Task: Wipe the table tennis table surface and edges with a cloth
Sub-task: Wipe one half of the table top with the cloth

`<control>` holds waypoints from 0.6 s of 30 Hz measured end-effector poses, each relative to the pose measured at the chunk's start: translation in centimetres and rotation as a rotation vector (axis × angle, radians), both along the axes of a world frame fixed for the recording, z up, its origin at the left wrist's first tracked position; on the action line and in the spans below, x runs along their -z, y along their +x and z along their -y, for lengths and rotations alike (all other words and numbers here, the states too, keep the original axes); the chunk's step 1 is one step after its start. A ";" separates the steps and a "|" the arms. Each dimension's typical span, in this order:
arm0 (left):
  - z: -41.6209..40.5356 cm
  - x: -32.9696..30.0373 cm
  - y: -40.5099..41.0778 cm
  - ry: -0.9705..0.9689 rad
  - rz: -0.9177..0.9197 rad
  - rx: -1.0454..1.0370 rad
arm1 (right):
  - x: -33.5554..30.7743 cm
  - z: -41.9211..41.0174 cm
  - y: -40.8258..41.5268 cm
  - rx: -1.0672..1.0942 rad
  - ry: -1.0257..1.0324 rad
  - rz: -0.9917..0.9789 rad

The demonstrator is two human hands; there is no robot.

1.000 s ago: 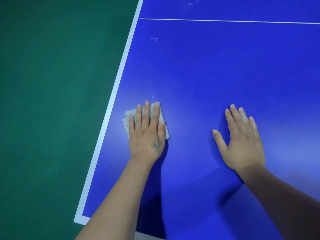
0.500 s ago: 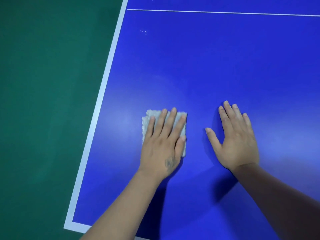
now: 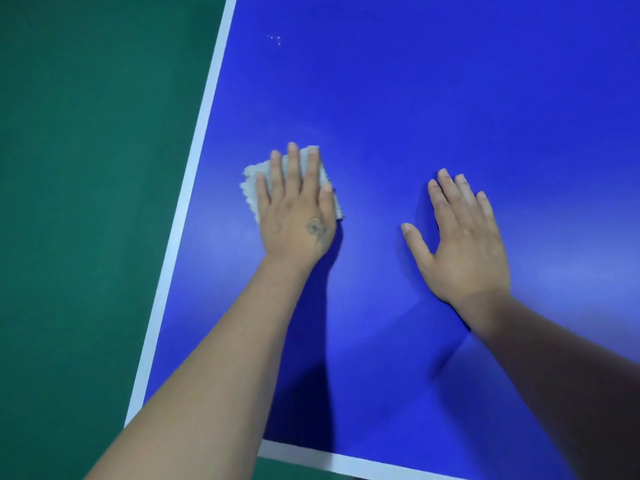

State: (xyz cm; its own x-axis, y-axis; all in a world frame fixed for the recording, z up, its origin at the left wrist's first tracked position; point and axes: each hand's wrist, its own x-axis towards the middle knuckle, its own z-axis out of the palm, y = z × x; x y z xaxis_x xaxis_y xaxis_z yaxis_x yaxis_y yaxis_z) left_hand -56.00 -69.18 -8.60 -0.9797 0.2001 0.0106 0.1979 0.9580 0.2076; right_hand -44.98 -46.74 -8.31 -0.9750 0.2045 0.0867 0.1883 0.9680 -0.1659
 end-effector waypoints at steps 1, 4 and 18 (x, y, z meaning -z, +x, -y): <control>-1.0 0.0 0.8 -0.008 -0.021 0.048 | 0.0 0.0 0.1 -0.002 0.005 -0.003; -2.5 -0.4 5.5 0.000 -0.054 0.191 | -0.3 0.1 0.0 -0.014 0.010 0.002; 9.7 -1.1 17.7 -0.051 0.096 0.076 | -2.2 6.3 9.2 0.028 -0.079 0.021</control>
State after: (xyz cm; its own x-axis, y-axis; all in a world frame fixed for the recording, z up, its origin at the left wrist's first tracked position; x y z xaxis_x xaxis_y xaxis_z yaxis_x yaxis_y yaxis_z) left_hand -38.30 -78.92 -7.46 -0.9578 0.2715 -0.0942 0.2517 0.9508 0.1805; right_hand -35.81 -53.08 -6.08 -0.9704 0.2367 0.0489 0.2189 0.9464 -0.2374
